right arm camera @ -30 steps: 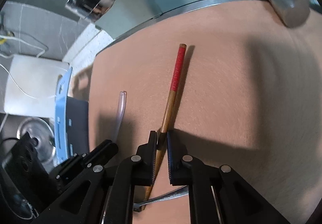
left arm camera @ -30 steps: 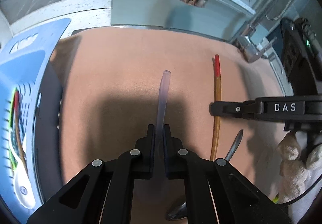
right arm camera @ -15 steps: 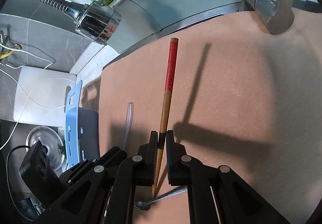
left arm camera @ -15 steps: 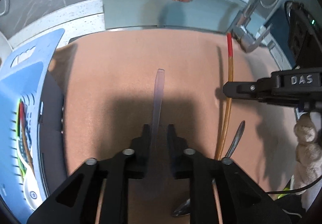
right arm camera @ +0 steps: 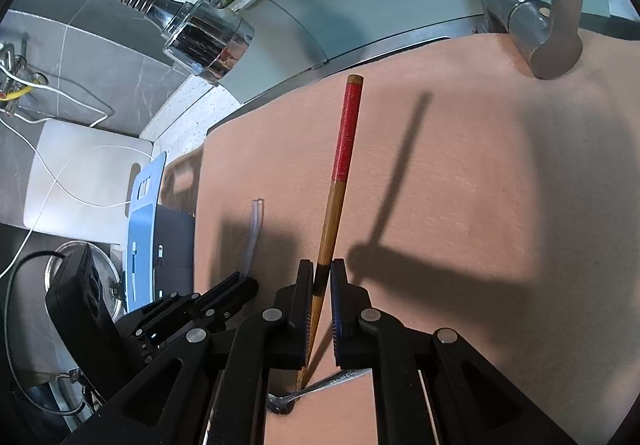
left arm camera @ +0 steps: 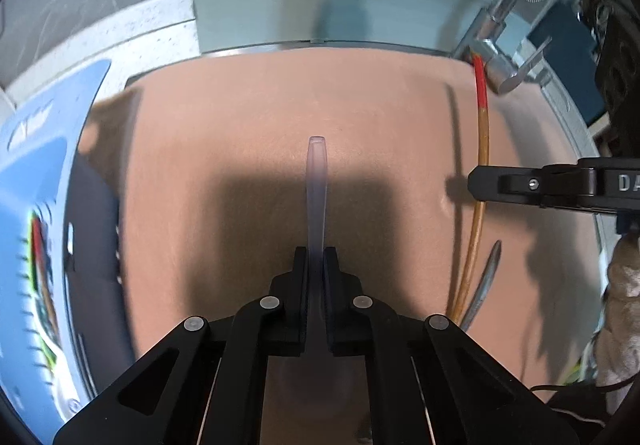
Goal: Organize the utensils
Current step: 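Close the left tool on the clear spoon handle while the right tool grasps the red chopstick, then carry the clear spoon with the left tool while the right tool carries the chopstick to the basket, then lower and release the clear spoon from the left tool while the right tool releases the chopstick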
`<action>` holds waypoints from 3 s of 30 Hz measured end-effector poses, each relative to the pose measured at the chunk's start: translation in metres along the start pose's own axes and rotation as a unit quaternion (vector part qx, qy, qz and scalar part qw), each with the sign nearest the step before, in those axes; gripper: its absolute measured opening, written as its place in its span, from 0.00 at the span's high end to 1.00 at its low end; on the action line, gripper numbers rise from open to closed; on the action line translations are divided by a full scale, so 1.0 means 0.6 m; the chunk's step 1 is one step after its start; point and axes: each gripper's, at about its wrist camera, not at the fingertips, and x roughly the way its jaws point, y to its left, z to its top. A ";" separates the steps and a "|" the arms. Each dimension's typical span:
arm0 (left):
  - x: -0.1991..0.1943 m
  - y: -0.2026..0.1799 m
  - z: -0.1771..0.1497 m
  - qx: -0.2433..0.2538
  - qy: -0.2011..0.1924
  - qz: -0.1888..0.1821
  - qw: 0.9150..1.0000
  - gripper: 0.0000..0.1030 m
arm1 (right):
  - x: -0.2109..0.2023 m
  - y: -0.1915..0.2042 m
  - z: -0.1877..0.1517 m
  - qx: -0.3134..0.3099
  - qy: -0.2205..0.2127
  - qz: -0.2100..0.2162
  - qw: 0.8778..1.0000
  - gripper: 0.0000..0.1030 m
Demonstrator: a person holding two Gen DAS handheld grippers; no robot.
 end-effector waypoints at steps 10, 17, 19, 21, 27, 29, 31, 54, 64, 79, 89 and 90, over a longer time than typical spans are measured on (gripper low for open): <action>-0.038 0.000 -0.007 -0.020 -0.033 -0.009 0.999 0.95 | -0.009 -0.002 0.005 0.016 -0.007 0.021 1.000 0.94; -0.075 -0.005 0.002 -0.021 -0.068 -0.015 0.997 0.95 | -0.039 0.005 0.016 0.025 -0.036 0.038 0.998 0.94; -0.085 -0.010 0.007 -0.017 -0.075 -0.021 0.997 0.95 | -0.051 0.008 0.019 0.026 -0.045 0.042 0.998 0.94; -0.091 -0.011 0.012 -0.017 -0.082 -0.024 0.996 0.95 | -0.059 0.011 0.024 0.024 -0.053 0.044 0.997 0.94; -0.123 -0.013 0.015 -0.011 -0.100 -0.026 0.995 0.95 | -0.081 0.021 0.020 0.031 -0.053 0.069 0.996 0.94; -0.136 -0.007 0.015 -0.011 -0.106 -0.023 0.994 0.95 | -0.083 0.032 0.017 0.028 -0.048 0.081 0.995 0.94; -0.154 0.005 0.012 -0.010 -0.113 -0.013 0.993 0.95 | -0.082 0.051 0.014 0.022 -0.042 0.090 0.995 0.94; -0.219 0.271 -0.138 -0.126 -0.097 0.069 0.985 0.95 | 0.117 0.358 -0.074 -0.107 0.068 0.101 0.987 0.94; -0.180 0.324 -0.145 -0.137 -0.071 0.070 0.986 0.95 | 0.203 0.414 -0.097 -0.149 0.086 0.039 0.984 0.94; -0.133 0.336 -0.126 -0.120 -0.043 0.063 0.990 0.95 | 0.270 0.429 -0.100 -0.171 0.110 -0.012 0.979 0.94; -0.120 0.348 -0.122 -0.126 -0.036 0.058 0.990 0.95 | 0.290 0.442 -0.101 -0.183 0.115 -0.029 0.976 0.94; -0.118 0.346 -0.121 -0.123 -0.034 0.061 0.990 0.95 | 0.290 0.442 -0.101 -0.184 0.115 -0.030 0.976 0.94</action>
